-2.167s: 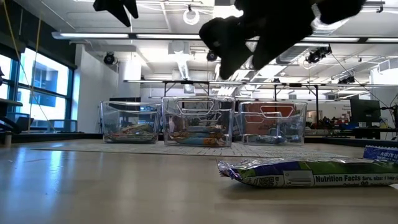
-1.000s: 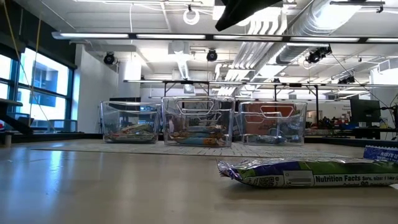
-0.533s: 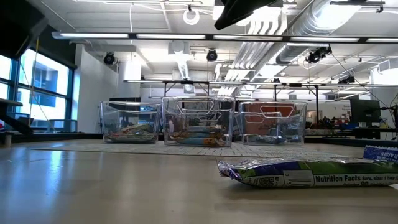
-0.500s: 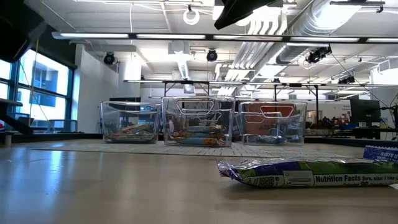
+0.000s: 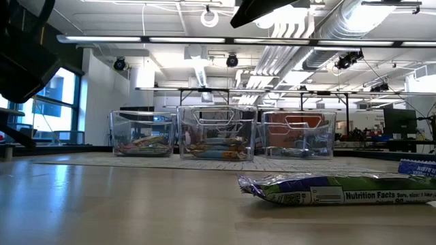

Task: Pick and place Granola Bars by type
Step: Put the orange granola bar into the middle transparent bin

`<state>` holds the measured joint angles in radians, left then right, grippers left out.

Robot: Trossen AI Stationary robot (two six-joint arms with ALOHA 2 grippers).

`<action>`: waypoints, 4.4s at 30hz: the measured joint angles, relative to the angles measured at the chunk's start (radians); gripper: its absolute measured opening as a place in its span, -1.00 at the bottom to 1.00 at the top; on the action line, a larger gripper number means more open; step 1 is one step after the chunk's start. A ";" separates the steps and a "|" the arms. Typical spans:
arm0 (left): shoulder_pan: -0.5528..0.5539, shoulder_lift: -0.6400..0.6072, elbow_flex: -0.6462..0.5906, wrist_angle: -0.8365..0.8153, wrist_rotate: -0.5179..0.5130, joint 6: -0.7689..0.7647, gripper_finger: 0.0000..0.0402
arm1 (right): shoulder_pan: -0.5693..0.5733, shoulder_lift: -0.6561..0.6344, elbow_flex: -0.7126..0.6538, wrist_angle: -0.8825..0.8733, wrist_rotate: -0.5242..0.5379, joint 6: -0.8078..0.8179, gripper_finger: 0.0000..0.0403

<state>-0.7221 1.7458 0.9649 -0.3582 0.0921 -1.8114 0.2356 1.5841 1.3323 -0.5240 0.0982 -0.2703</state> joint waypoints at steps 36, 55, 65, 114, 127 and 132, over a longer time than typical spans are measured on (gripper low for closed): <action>0.310 0.012 0.120 -0.314 -0.144 0.879 0.00 | 0.000 0.000 0.000 0.022 0.000 -0.002 -0.07; 0.287 0.008 0.119 -0.308 -0.207 0.973 0.00 | 0.000 0.000 0.000 0.021 0.000 0.000 -0.07; 0.289 0.007 0.215 -0.295 -0.230 1.040 -0.07 | 0.000 0.000 0.000 0.021 0.000 0.000 -0.07; 0.272 0.010 0.012 0.011 -0.372 1.202 -0.28 | 0.000 0.001 0.000 0.036 0.000 0.001 -0.07; 0.355 0.009 0.093 -0.009 -0.371 1.291 -0.62 | 0.007 -0.083 0.000 -0.129 0.016 0.191 -0.07; 0.409 0.007 0.103 -0.008 -0.240 1.292 -0.63 | 0.026 -0.128 0.000 -0.200 0.012 0.268 -0.07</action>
<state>-0.3134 1.7531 1.0676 -0.3663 -0.1474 -0.5194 0.2615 1.4559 1.3327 -0.7241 0.1107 -0.0023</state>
